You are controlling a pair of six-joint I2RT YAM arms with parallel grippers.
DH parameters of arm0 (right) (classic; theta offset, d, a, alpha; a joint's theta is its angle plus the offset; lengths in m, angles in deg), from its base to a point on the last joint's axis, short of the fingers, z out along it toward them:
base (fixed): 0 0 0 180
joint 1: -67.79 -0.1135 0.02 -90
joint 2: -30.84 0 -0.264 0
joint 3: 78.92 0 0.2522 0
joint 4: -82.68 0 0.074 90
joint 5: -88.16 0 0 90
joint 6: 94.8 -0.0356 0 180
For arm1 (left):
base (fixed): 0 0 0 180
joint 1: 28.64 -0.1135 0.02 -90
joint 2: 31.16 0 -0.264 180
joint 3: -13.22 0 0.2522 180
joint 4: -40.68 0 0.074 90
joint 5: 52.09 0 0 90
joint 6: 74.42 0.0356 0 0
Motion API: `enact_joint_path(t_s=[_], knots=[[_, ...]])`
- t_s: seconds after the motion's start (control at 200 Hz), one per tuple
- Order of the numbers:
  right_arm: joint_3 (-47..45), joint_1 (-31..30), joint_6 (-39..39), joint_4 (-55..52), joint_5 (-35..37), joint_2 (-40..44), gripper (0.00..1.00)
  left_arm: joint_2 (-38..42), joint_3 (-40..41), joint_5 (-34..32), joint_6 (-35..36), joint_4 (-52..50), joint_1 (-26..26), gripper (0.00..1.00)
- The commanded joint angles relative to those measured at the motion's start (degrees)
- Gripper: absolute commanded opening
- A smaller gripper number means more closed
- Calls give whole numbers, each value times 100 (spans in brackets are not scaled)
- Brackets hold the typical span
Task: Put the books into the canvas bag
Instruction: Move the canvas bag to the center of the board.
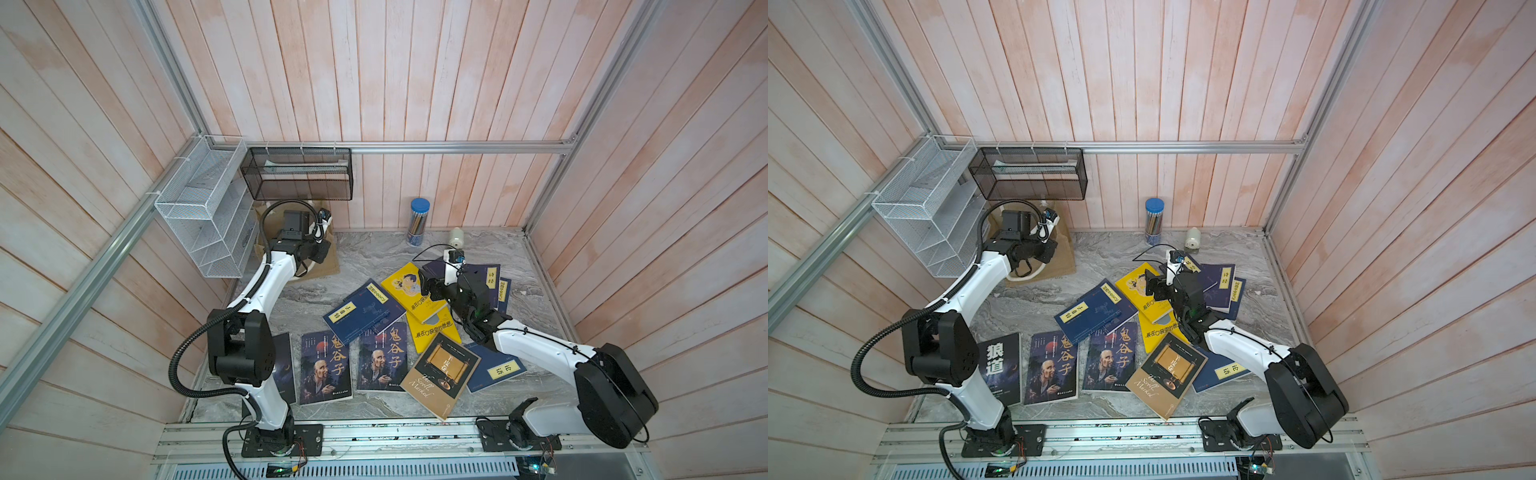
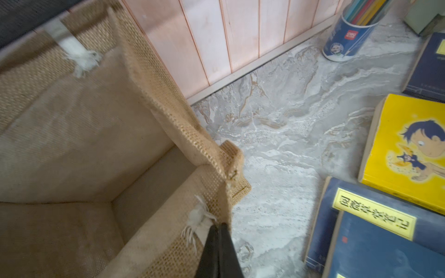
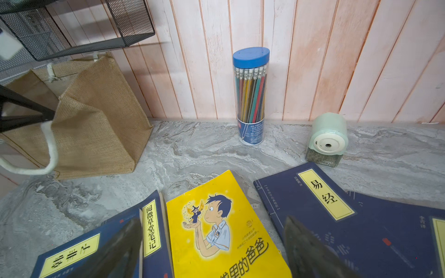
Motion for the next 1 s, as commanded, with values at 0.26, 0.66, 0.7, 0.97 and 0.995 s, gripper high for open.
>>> enact_joint_path(t_s=[0.26,0.66,0.7,0.97,0.995], knots=[[67,-228,-483,-142,-440,-64,91,617,-232,722,-473,-616,638,16],[330,-522,-415,-357,-539,-210,91,1405,762,-498,881,-240,411,90],[352,-539,-441,-370,-557,-240,91,1393,836,-475,895,-382,366,90],[570,-650,-558,-454,-668,-506,90,1472,1418,-994,541,-3,327,62],[589,-650,-580,-484,-675,-511,90,1478,1412,-1118,411,19,320,52]])
